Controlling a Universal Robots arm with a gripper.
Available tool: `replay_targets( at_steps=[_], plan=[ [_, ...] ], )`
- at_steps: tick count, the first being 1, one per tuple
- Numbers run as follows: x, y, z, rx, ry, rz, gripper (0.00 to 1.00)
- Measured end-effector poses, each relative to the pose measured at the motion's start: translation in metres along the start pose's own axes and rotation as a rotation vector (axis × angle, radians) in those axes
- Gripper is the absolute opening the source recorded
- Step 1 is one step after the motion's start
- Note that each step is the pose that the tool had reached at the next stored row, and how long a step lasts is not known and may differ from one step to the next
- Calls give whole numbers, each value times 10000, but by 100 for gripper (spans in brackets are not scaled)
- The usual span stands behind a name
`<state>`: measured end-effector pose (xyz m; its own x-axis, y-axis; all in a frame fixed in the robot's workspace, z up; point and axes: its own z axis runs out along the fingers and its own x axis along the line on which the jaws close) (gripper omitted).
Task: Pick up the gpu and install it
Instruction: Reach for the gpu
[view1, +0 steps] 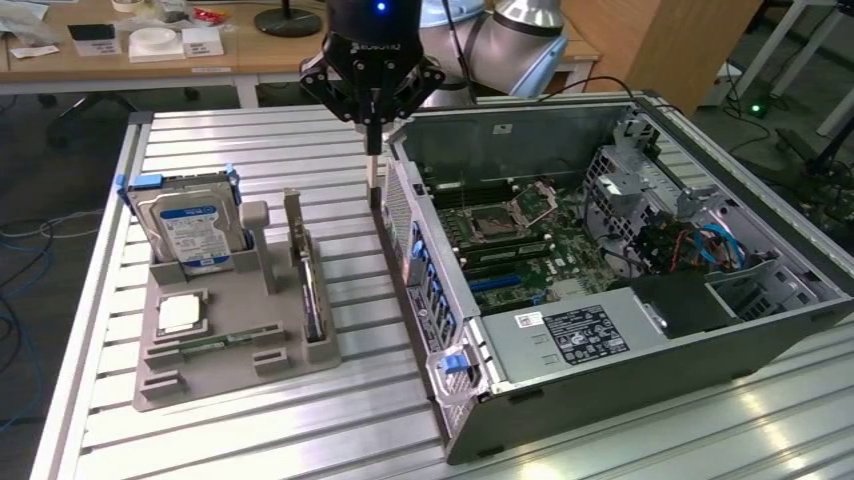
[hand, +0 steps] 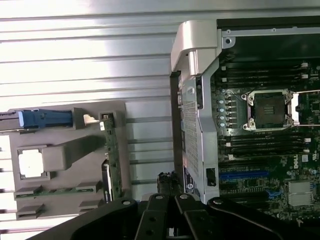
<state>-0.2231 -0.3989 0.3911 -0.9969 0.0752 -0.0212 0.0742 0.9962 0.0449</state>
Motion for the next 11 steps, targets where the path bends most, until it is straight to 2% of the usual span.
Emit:
replay_targets(
  at_steps=[11],
  plan=[
    [149,-11,0,0,3,1,11]
  ],
)
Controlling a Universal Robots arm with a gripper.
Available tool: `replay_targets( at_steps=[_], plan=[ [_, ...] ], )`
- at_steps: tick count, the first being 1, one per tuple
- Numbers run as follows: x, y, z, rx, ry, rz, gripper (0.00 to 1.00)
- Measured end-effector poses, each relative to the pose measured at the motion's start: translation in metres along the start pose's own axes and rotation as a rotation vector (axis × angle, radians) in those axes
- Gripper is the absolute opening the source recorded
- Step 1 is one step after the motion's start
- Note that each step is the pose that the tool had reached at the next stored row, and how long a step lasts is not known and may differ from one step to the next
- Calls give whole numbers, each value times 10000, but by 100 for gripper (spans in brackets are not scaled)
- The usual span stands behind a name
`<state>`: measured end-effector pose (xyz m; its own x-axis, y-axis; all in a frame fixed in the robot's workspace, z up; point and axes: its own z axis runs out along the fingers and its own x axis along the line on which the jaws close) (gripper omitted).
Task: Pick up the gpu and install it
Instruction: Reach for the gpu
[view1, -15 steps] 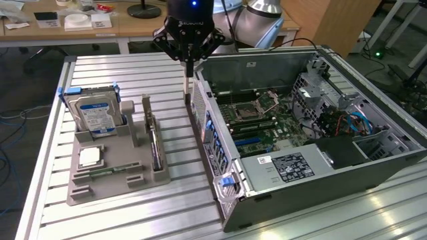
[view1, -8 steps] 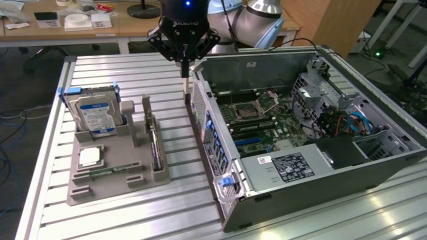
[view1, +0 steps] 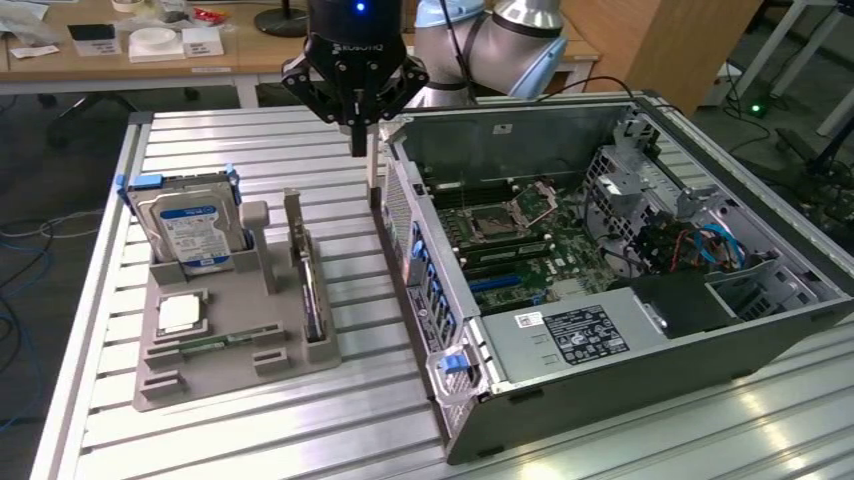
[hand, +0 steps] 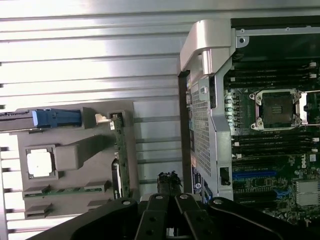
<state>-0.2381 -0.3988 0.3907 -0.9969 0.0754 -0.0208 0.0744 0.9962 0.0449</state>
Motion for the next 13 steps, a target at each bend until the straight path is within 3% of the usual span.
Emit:
replay_targets(
  at_steps=[13],
  plan=[
    [177,-14,0,0,4,0,11]
  ],
)
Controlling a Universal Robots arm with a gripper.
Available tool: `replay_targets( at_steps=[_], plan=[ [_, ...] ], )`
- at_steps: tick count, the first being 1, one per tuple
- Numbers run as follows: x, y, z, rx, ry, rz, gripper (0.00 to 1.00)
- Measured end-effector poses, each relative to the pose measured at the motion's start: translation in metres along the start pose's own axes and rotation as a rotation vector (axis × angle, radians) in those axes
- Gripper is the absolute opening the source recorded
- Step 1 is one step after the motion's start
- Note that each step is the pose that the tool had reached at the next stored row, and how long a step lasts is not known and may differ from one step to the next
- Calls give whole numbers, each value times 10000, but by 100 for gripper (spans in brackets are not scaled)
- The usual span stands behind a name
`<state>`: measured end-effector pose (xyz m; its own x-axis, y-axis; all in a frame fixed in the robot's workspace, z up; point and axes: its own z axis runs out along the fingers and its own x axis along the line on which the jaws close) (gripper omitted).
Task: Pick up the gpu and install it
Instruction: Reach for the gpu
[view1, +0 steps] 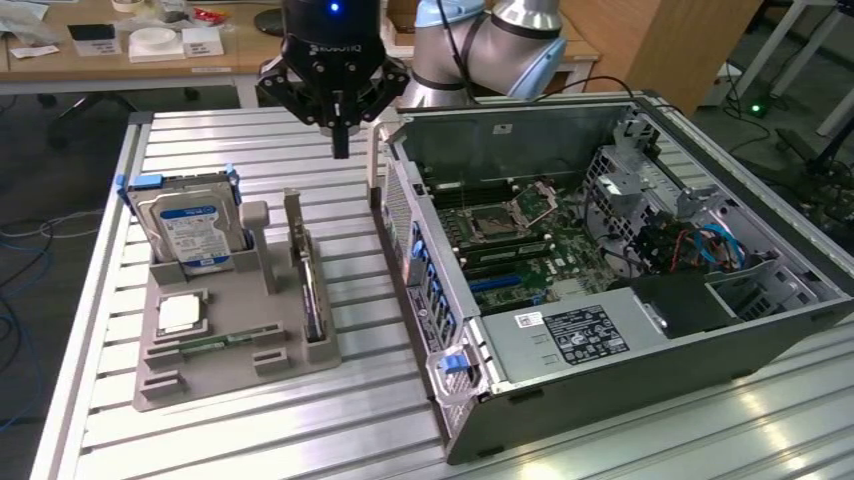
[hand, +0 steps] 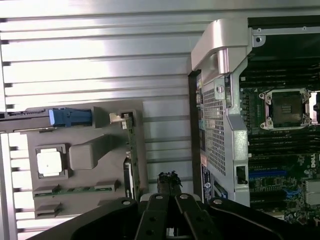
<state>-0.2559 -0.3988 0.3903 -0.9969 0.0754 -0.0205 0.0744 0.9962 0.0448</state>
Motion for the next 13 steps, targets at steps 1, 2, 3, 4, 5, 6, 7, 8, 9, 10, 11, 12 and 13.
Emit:
replay_targets(
  at_steps=[1,2,3,4,5,6,7,8,9,10,11,12,13],
  plan=[
    [12,-1,0,0,0,0,11],
    [24,-2,0,0,1,0,11],
    [37,-3,0,0,1,0,11],
    [50,-4,0,0,1,-1,11],
    [63,-5,1,0,1,-1,11],
    [77,-6,0,0,2,-1,11],
    [92,-7,0,0,2,-1,11],
    [105,-8,1,0,2,-1,11],
    [118,-9,0,0,3,-1,11],
    [130,-10,0,0,4,-1,11],
    [142,-11,0,0,5,-1,11],
    [154,-12,1,0,6,-2,11],
    [166,-13,1,1,6,0,11]
  ],
)
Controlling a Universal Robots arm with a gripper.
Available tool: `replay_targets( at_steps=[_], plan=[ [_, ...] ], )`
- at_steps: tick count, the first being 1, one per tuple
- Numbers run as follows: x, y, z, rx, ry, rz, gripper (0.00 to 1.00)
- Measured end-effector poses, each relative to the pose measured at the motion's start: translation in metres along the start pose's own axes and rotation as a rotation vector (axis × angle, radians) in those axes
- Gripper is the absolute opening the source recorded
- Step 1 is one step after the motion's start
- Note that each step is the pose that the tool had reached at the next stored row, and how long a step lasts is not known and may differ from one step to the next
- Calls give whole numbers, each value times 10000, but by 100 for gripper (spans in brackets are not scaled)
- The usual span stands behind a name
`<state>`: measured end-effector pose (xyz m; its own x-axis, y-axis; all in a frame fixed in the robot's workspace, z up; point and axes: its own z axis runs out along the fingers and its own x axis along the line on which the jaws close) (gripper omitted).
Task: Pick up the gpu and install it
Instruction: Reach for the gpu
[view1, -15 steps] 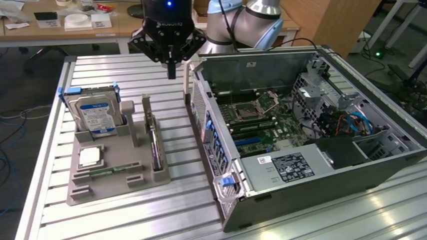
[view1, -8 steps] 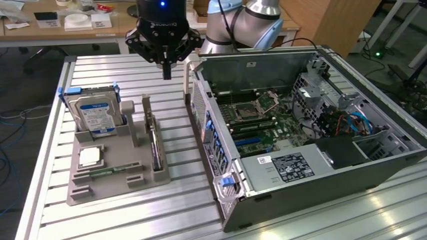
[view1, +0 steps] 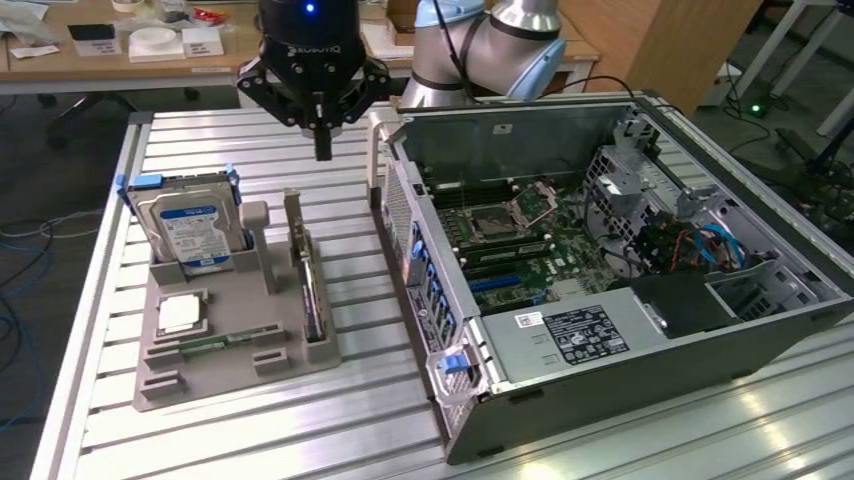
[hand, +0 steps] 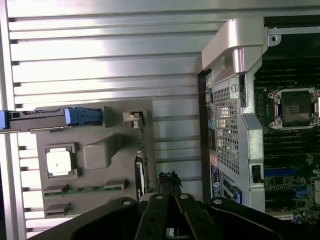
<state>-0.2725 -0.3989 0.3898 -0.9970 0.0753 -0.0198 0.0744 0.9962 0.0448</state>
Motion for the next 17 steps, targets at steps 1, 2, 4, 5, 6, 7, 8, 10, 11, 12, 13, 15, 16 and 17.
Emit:
replay_targets(
  at_steps=[1,2,4,5,6,7,8,10,11,12,13,15,16,17],
  plan=[
    [11,-1,0,0,1,0,11],
    [22,-2,1,0,1,0,11],
    [45,-3,1,0,3,0,11],
    [56,-4,1,0,4,1,11],
    [68,-5,1,0,5,0,11],
    [79,-6,1,0,6,1,11],
    [90,-7,1,0,7,1,11],
    [112,-8,1,0,8,1,11],
    [123,-9,2,0,9,0,11],
    [134,-10,2,0,10,-1,11],
    [145,-11,2,0,11,0,11],
    [167,-13,2,1,13,1,11],
    [178,-14,2,0,14,0,11],
    [188,-14,2,0,15,0,11]
  ],
)
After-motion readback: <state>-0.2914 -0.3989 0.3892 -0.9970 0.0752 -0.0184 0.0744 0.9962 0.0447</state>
